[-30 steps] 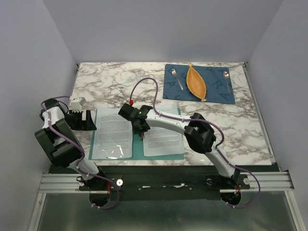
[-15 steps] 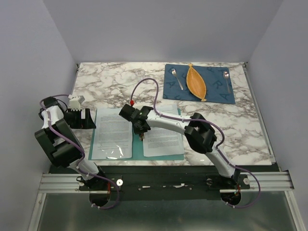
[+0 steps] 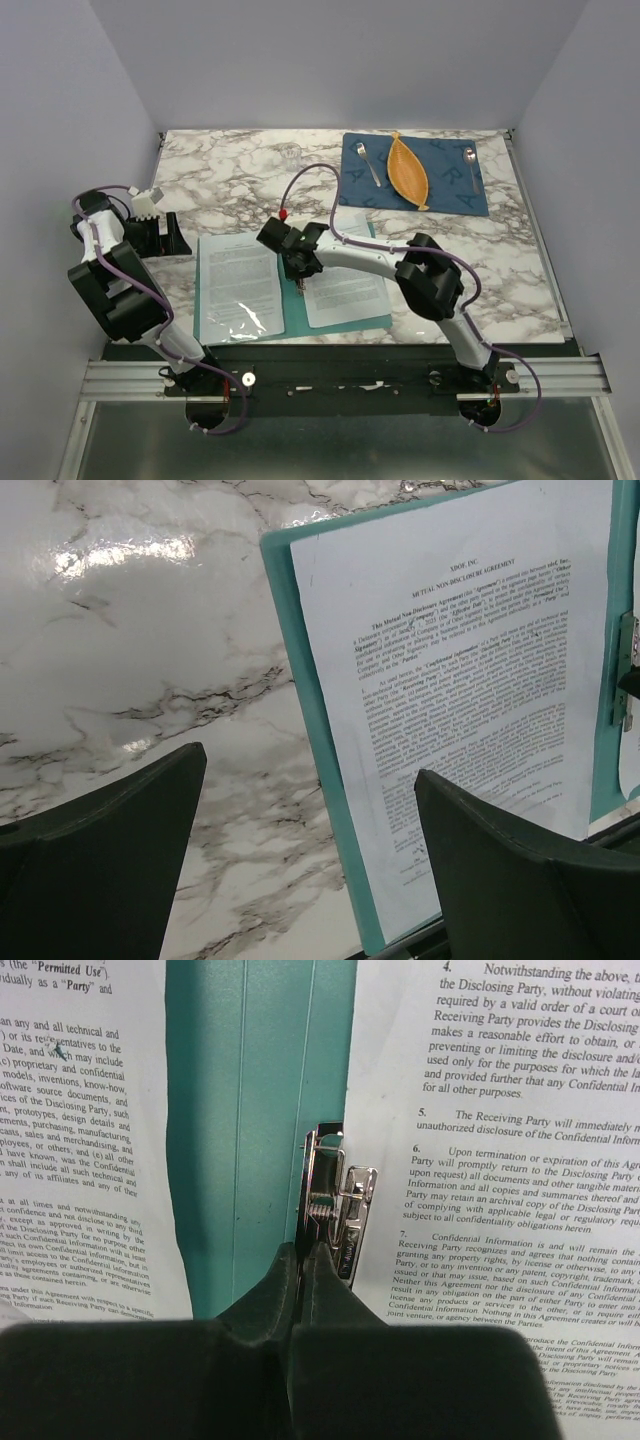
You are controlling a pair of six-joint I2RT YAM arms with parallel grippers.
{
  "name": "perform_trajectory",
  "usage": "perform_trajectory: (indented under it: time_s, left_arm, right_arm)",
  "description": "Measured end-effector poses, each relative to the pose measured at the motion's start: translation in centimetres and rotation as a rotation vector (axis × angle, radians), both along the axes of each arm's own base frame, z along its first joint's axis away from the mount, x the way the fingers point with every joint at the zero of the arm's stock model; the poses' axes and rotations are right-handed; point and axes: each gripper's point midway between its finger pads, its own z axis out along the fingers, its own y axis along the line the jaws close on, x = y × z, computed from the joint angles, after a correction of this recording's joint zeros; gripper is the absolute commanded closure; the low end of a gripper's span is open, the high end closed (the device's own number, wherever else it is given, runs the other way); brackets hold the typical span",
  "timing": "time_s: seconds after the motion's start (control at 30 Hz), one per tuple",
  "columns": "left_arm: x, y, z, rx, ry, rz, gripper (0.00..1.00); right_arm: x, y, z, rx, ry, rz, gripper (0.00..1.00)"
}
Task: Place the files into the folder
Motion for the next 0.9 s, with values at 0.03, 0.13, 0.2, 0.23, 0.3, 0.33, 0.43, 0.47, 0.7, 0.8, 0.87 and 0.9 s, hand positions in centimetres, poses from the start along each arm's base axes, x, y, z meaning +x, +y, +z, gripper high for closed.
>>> perform_trajectory:
  time_s: [0.03, 0.13, 0.2, 0.23, 0.3, 0.33, 0.43, 0.47, 0.7, 0.8, 0.87, 0.9]
  left_arm:
    - [0.0, 0.0, 0.0, -0.001, 0.0, 0.001, 0.01]
    - [0.0, -0.1, 0.3, -0.005, -0.008, 0.002, 0.01]
    - [0.1, -0.3, 0.5, -0.015, -0.014, -0.001, 0.01]
    - [0.0, -0.4, 0.5, -0.02, -0.015, -0.002, 0.01]
    - [-0.1, -0.7, 0.3, -0.032, -0.011, -0.004, 0.01]
    - [-0.2, -0.8, 0.2, -0.037, -0.009, -0.005, 0.01]
    - [-0.8, -1.4, -0.2, -0.059, 0.007, -0.009, 0.01]
    - [-0.9, -1.5, -0.2, -0.064, 0.011, -0.01, 0.01]
    - [-1.2, -2.4, 0.4, -0.092, -0.015, -0.021, 0.01]
    - [-1.4, -3.0, 1.1, -0.113, -0.04, -0.03, 0.01]
    - [-1.3, -3.4, 1.4, -0.129, -0.052, -0.037, 0.01]
    - [-1.4, -3.5, 1.5, -0.138, -0.054, -0.04, 0.01]
  right_arm:
    - [0.0, -0.4, 0.1, 0.002, 0.001, -0.004, 0.99]
    - [-0.3, -1.4, 0.4, 0.006, 0.011, -0.008, 0.99]
    - [-0.3, -2.0, 0.9, 0.015, 0.012, -0.013, 0.99]
    - [-0.2, -2.2, 1.3, 0.022, 0.012, -0.017, 0.99]
    - [0.1, -2.5, 2.1, 0.048, 0.004, -0.027, 0.99]
    - [0.3, -2.7, 2.6, 0.062, -0.002, -0.032, 0.99]
    - [1.0, -3.2, 4.1, 0.105, -0.016, -0.051, 0.99]
    - [1.1, -3.2, 4.5, 0.119, -0.02, -0.056, 0.99]
    - [2.1, -2.8, 5.8, 0.181, -0.034, -0.077, 0.99]
    - [2.0, -2.6, 5.8, 0.189, -0.027, -0.074, 0.99]
    - [2.0, -2.6, 5.8, 0.191, -0.026, -0.074, 0.99]
    - [2.0, -2.6, 5.9, 0.192, -0.026, -0.075, 0.99]
